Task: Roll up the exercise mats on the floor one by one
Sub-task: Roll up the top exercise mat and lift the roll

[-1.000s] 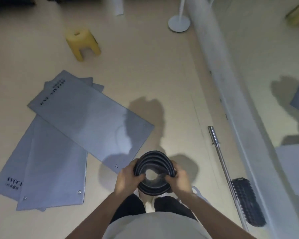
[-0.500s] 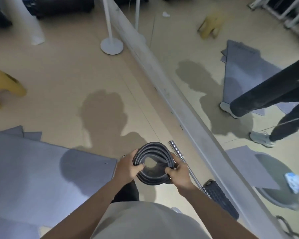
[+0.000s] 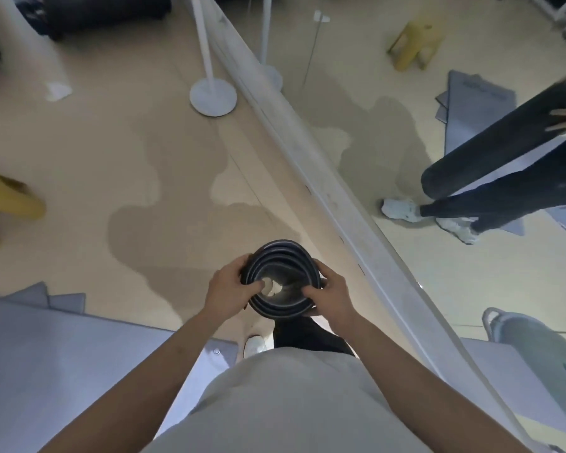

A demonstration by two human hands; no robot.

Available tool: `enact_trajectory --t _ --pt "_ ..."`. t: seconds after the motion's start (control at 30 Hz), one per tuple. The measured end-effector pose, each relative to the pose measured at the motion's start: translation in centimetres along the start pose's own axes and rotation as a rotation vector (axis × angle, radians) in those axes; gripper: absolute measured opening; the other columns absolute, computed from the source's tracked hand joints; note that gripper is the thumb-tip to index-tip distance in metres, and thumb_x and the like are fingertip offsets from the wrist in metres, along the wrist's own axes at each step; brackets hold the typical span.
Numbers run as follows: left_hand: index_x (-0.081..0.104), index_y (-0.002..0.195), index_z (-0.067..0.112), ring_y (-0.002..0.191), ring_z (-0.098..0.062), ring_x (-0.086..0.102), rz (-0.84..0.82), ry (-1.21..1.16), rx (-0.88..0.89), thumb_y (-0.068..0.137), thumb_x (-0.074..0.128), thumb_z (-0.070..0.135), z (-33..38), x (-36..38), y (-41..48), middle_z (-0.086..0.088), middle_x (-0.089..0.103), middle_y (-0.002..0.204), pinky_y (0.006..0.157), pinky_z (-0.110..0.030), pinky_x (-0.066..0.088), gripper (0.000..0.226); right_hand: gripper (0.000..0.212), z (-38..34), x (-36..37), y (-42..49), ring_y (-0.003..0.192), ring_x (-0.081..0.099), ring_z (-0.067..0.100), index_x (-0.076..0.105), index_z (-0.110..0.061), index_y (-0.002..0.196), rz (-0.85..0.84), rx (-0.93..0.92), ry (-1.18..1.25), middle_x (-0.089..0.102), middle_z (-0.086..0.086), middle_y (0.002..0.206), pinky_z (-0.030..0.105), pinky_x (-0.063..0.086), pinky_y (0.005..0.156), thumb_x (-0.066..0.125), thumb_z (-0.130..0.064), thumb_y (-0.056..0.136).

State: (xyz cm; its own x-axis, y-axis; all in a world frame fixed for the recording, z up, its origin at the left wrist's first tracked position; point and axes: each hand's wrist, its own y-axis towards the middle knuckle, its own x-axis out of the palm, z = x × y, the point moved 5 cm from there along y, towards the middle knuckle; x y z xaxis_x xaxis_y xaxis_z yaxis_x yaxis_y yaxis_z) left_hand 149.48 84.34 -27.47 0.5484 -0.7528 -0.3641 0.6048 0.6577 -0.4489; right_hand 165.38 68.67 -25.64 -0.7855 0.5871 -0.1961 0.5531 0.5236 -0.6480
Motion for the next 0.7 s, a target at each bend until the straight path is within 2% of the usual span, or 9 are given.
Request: enact_trajectory --t 0.1,0.23,0.37,0.47,0.57,0.6,0.7 --pt "0.060 0.101 0.062 0.071 -0.019 0.072 0.008 0.025 -0.010 0.064 0.068 0.048 1.7 -3.5 6.3 0.020 0.074 0.089 0.071 -0.054 0.061 0.040 0.065 -3.9 2.1 6.2 0.086 0.077 0.029 0.064 -0.042 0.127 -0.032 0.008 0.021 0.075 0.010 0.101 0.054 0.065 0.066 0.065 0.003 0.081" --pt "0.058 0.098 0.072 0.077 -0.018 0.073 0.032 0.054 -0.052 0.065 0.069 0.046 4.1 -8.7 14.9 0.024 0.073 0.090 0.072 -0.053 0.061 0.044 0.066 -10.5 5.0 14.5 0.085 0.077 0.031 0.065 -0.038 0.133 -0.085 0.016 0.042 0.075 0.010 0.103 0.052 0.065 0.064 0.062 0.002 0.081" --pt "0.058 0.114 0.061 0.076 -0.012 0.070 0.069 0.038 -0.098 0.069 0.074 0.040 6.5 -14.1 22.4 0.027 0.073 0.096 0.075 -0.052 0.062 0.051 0.067 -17.9 7.7 21.4 0.082 0.077 0.030 0.064 -0.041 0.130 -0.139 0.012 0.050 0.075 0.008 0.102 0.053 0.065 0.065 0.062 0.005 0.081" --pt "0.059 0.121 0.056 0.086 0.003 0.067 0.093 0.037 -0.107 0.080 0.079 0.023 7.9 -17.6 27.8 0.037 0.068 0.094 0.085 -0.046 0.061 0.057 0.067 -23.3 9.5 26.5 0.083 0.077 0.032 0.065 -0.046 0.123 -0.146 0.020 0.010 0.075 0.008 0.103 0.054 0.065 0.064 0.062 0.005 0.080" --pt "0.053 0.106 0.075 0.088 -0.007 0.070 0.098 0.041 -0.111 0.081 0.077 0.021 8.7 -20.9 33.4 0.038 0.068 0.096 0.083 -0.045 0.060 0.065 0.068 -28.4 11.4 31.3 0.081 0.077 0.032 0.066 -0.041 0.127 -0.131 0.033 0.012 0.075 0.009 0.103 0.055 0.064 0.063 0.062 0.006 0.079" --pt "0.052 0.104 0.077 0.089 -0.009 0.070 0.091 0.035 -0.119 0.080 0.076 0.022 9.0 -22.0 35.6 0.040 0.067 0.097 0.084 -0.044 0.060 0.065 0.067 -29.9 12.0 33.1 0.081 0.077 0.032 0.067 -0.039 0.129 -0.119 0.040 0.020 0.075 0.009 0.103 0.055 0.065 0.063 0.062 0.007 0.079" --pt "0.057 0.123 0.057 0.094 0.002 0.068 0.037 -0.006 -0.129 0.080 0.078 0.022 9.2 -25.2 42.7 0.038 0.068 0.101 0.091 -0.044 0.059 0.060 0.067 -33.8 14.3 38.7 0.084 0.077 0.035 0.067 -0.034 0.131 -0.071 0.077 0.049 0.075 0.014 0.103 0.057 0.064 0.066 0.060 0.010 0.081"
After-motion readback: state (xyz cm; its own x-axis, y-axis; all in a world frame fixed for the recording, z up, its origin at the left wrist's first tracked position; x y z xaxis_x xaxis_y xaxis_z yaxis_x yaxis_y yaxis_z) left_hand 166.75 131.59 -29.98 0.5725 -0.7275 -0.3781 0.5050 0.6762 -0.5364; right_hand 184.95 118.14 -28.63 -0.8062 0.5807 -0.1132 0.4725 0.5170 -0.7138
